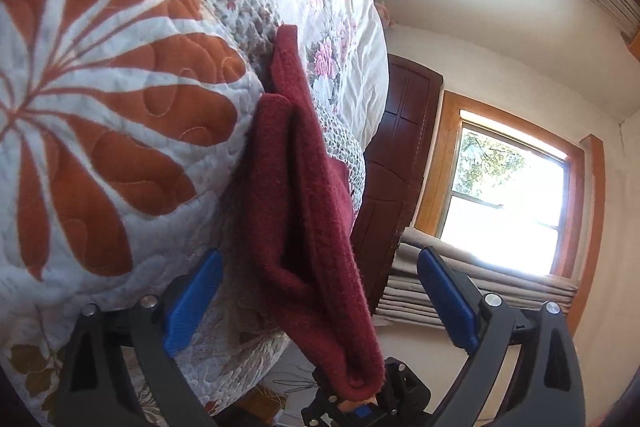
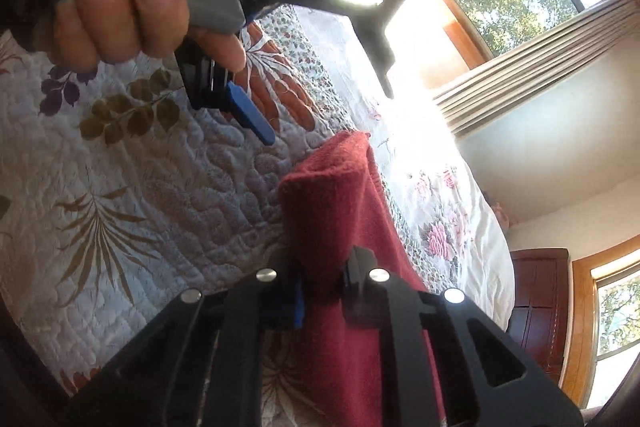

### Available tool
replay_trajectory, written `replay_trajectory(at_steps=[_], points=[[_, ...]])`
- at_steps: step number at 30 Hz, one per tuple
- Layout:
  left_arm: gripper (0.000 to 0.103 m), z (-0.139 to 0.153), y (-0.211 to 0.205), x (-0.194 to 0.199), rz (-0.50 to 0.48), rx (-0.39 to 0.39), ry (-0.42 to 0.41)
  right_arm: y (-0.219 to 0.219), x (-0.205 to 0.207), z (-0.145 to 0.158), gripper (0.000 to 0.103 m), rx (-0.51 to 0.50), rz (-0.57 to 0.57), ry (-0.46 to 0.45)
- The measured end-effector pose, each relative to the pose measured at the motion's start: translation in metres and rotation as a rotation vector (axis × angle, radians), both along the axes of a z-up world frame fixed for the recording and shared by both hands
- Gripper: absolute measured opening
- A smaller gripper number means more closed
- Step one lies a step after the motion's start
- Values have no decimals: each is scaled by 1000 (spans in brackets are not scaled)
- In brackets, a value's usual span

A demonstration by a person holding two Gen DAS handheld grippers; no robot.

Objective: Fold small clothes

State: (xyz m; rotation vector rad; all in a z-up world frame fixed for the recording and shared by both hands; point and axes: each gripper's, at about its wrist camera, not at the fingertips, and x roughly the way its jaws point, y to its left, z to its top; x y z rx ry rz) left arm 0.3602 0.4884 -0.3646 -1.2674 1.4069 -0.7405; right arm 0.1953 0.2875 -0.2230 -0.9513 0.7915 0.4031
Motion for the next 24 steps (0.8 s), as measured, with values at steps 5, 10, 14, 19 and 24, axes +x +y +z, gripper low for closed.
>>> replay_trajectory(at_steps=[5, 10, 14, 19, 24], points=[[98, -4, -42, 39, -126, 65, 18, 0, -1, 4, 11, 45, -13, 12], [97, -11, -60, 66, -165, 120, 76, -7, 9, 13, 11, 99, -42, 21], [66, -2, -70, 76, -183, 137, 53, -23, 28, 14, 11, 144, -66, 29], [28, 5, -75, 81, -206, 176, 46, -33, 37, 15, 11, 181, -89, 39], [23, 20, -78, 88, -192, 179, 24, -41, 37, 20, 11, 209, -104, 34]])
